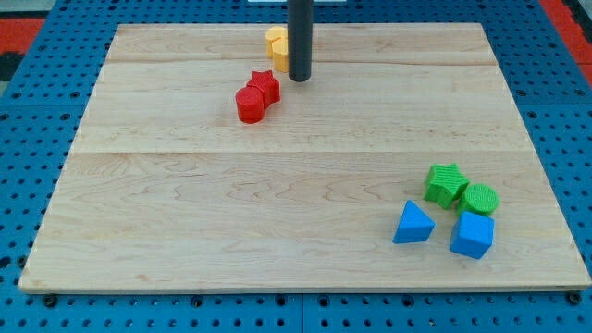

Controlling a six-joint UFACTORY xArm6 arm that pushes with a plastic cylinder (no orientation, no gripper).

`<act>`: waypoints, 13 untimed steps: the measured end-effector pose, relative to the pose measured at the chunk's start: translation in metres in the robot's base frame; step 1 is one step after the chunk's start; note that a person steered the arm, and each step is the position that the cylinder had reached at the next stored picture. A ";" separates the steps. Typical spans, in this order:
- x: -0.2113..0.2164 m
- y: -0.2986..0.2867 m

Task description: Move the yellow heart and yellow hexagon to the center

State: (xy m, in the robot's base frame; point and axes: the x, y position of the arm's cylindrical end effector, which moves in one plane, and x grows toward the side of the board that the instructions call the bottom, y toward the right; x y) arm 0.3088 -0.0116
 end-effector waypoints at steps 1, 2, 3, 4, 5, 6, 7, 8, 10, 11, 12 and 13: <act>0.004 -0.033; 0.002 0.027; -0.032 0.115; -0.107 0.102; -0.115 0.082; -0.115 0.045; -0.116 0.014; -0.116 -0.032; -0.055 -0.019; -0.028 -0.005; -0.022 0.033; -0.002 0.033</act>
State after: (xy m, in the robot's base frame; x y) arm 0.3067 0.0212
